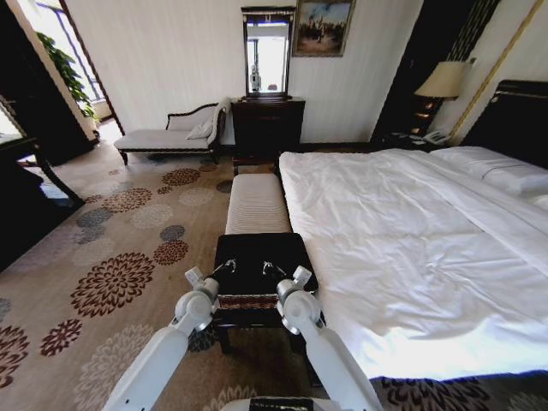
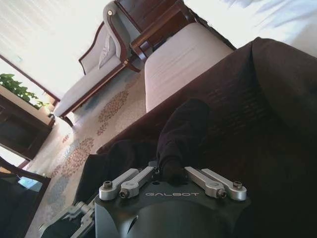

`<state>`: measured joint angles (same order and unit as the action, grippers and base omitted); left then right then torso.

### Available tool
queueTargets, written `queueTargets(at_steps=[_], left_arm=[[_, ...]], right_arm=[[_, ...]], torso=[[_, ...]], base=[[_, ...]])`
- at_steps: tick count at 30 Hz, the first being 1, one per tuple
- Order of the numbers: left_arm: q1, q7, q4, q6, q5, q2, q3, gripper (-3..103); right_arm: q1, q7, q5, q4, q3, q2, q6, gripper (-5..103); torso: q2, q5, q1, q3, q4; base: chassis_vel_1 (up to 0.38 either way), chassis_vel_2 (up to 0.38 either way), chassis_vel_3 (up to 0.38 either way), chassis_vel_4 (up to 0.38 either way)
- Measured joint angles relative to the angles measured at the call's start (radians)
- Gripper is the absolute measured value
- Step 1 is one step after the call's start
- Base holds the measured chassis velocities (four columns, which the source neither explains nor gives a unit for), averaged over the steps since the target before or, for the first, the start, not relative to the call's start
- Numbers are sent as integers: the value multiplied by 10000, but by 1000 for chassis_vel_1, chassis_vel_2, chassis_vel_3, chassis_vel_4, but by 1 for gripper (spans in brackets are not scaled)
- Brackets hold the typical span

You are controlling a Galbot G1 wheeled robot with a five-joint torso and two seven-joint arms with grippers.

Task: Fold the clothes on the bed and place them into the basket.

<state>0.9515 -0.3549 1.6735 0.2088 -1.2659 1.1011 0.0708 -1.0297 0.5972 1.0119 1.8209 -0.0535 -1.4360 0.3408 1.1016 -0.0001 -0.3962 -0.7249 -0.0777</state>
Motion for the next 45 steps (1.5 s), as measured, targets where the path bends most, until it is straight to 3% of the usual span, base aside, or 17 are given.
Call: queueTargets(at_steps=[9, 19, 45], left_arm=[[-1443, -298, -1239, 96, -413, 246, -828, 12], [-2126, -441, -1976, 204, -474, 484, -1412, 12], [-2678, -276, -3386, 224, 39, 953, -1759, 12]], right_arm=[[756, 833, 698, -427, 231, -24, 546, 8], [1295, 1601, 1250, -1070, 361, -57, 987, 8], [1915, 1547, 744, -2323, 482, -93, 1086, 8]], torso=[[0, 0, 0, 0, -3], [0, 1, 0, 1, -1], [1, 1, 2, 2, -2]], base=[[0, 0, 0, 0], [0, 0, 0, 0], [0, 0, 0, 0]])
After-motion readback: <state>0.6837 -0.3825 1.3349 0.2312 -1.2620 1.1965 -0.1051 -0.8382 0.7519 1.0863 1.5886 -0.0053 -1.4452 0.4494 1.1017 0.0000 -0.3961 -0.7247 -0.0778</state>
